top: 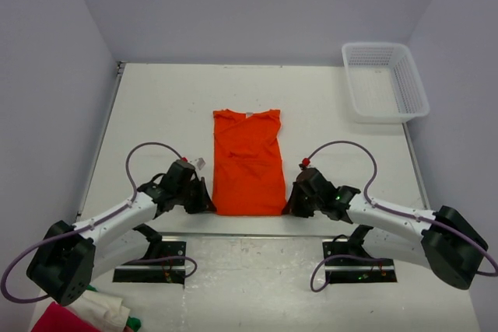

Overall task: Fold and stack the t-shirts
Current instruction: Grab one side of the 2/3 rectangular tshirt with both arms

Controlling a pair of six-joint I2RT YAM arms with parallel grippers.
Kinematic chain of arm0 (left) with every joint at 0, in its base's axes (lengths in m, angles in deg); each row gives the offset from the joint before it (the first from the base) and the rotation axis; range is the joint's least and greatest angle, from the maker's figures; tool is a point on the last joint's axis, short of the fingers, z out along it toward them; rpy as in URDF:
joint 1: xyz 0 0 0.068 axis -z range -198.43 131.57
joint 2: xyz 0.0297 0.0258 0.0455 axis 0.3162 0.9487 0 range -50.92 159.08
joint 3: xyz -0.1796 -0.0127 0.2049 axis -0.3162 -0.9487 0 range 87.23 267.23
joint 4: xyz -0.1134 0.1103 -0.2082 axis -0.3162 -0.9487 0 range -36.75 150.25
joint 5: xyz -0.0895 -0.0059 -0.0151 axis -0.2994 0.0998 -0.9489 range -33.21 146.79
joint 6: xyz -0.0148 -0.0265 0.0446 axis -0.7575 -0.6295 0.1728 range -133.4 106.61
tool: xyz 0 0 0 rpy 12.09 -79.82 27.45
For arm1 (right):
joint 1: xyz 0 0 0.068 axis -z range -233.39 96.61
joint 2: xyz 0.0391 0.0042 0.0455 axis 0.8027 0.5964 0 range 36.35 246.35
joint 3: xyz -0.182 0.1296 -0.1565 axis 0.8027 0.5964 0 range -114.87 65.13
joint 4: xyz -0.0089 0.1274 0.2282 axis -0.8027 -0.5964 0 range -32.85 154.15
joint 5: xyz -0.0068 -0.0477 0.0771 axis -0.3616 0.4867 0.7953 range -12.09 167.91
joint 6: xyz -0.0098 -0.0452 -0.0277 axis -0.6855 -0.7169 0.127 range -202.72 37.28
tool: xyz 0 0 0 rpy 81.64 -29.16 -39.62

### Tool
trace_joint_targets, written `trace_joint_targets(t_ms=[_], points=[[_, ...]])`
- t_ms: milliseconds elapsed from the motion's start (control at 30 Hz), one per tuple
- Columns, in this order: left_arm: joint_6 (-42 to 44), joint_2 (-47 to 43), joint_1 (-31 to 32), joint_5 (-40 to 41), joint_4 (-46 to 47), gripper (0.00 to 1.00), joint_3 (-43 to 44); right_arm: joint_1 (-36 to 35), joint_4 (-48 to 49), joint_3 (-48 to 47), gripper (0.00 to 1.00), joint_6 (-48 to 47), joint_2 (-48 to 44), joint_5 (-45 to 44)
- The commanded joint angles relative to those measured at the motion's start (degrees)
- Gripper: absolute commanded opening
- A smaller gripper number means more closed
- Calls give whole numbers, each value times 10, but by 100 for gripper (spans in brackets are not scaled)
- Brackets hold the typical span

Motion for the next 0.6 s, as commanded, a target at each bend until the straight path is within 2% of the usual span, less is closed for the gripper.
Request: trace_joint_targets(t_ms=[0, 233, 567], points=[[-4, -51, 0, -11, -62, 0, -6, -9, -79, -20, 0, -33, -34, -42], [-13, -141, 3, -40, -120, 0, -6, -55, -135, -32, 0, -21, -105, -62], [-21, -228, 9, -47, -181, 0, 19, -158, -198, -86, 0, 33, -103, -136]])
